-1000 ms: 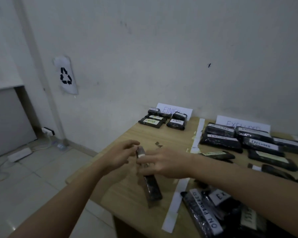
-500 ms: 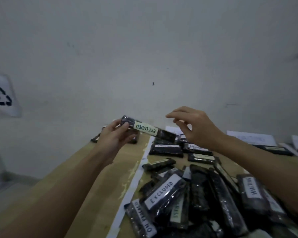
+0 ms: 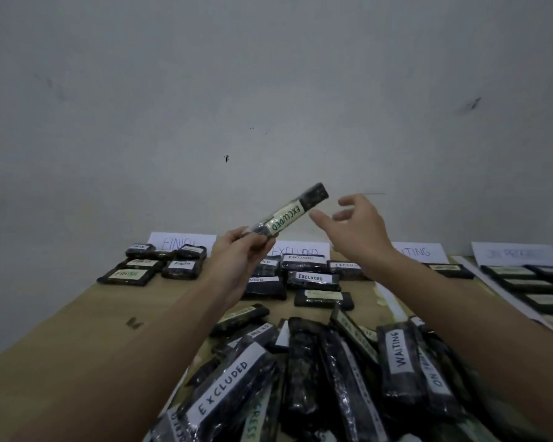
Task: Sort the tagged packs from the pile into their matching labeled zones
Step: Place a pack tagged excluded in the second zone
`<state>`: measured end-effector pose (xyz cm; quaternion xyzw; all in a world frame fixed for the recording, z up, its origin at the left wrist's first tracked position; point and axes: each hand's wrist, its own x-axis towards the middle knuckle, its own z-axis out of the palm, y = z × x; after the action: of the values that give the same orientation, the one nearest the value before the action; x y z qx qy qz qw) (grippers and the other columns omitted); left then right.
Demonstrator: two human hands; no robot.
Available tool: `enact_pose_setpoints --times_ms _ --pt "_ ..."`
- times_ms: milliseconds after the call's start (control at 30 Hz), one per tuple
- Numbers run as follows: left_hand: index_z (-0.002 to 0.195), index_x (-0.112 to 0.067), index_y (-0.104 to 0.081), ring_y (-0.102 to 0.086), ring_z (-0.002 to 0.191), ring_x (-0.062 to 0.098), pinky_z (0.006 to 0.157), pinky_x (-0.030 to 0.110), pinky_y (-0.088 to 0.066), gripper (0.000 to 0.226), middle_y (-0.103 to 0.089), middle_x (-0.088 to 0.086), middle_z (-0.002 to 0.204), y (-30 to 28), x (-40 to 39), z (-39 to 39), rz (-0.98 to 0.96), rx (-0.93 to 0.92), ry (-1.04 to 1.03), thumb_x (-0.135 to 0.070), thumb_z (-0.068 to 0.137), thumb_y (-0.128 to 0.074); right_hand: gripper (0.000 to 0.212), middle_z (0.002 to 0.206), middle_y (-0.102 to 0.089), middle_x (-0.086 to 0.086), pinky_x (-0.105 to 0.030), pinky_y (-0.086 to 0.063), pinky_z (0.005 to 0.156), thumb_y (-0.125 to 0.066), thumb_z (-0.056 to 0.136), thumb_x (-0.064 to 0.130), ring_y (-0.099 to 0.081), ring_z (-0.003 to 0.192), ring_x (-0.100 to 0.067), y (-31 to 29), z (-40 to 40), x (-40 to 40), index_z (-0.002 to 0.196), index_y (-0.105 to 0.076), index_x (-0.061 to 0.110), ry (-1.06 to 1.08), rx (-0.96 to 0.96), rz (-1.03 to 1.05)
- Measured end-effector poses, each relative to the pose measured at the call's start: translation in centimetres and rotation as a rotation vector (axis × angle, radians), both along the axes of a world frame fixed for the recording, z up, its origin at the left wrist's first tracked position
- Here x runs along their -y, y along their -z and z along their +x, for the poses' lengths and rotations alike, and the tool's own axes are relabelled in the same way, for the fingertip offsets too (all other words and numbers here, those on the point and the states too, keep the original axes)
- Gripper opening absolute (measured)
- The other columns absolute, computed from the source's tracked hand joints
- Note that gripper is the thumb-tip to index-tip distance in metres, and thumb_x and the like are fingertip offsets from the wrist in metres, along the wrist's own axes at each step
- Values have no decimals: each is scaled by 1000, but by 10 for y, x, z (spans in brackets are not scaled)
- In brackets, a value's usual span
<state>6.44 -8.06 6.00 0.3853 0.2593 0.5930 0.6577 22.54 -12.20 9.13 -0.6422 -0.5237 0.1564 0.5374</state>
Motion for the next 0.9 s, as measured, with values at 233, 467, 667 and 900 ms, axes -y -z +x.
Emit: enact_pose_setpoints --times_ms 233,467,667,900 --pt "87 -10 -51 -59 88 23 78 28 -50 22 -60 19 107 19 -15 37 149 -353 71 8 79 -61 44 103 -61 -17 -39 -59 66 -72 81 12 -69 78 -24 9 8 -28 115 -44 10 -72 -524 -66" --pt "93 -13 -48 -67 77 15 69 27 -56 41 -65 15 103 34 -33 60 392 -626 169 2 68 -77 52 97 -66 -17 -40 -59 66 -78 71 4 -69 80 -27 24 36 -43 112 -47 8 -49 -516 -70" --pt "105 -13 -54 -64 98 11 83 27 -55 49 -62 -1 109 47 -49 74 450 -778 304 -12 64 -83 45 89 -64 -10 -41 -59 68 -80 67 2 -66 83 -25 41 67 -55 103 -56 12 25 -273 -75" --pt "99 -19 -57 -61 99 13 82 23 -53 22 -62 1 107 65 -73 69 457 -859 193 -5 83 -64 41 96 -64 -3 -38 -56 74 -77 70 0 -62 83 -17 77 107 -53 103 -62 19 11 83 -242"
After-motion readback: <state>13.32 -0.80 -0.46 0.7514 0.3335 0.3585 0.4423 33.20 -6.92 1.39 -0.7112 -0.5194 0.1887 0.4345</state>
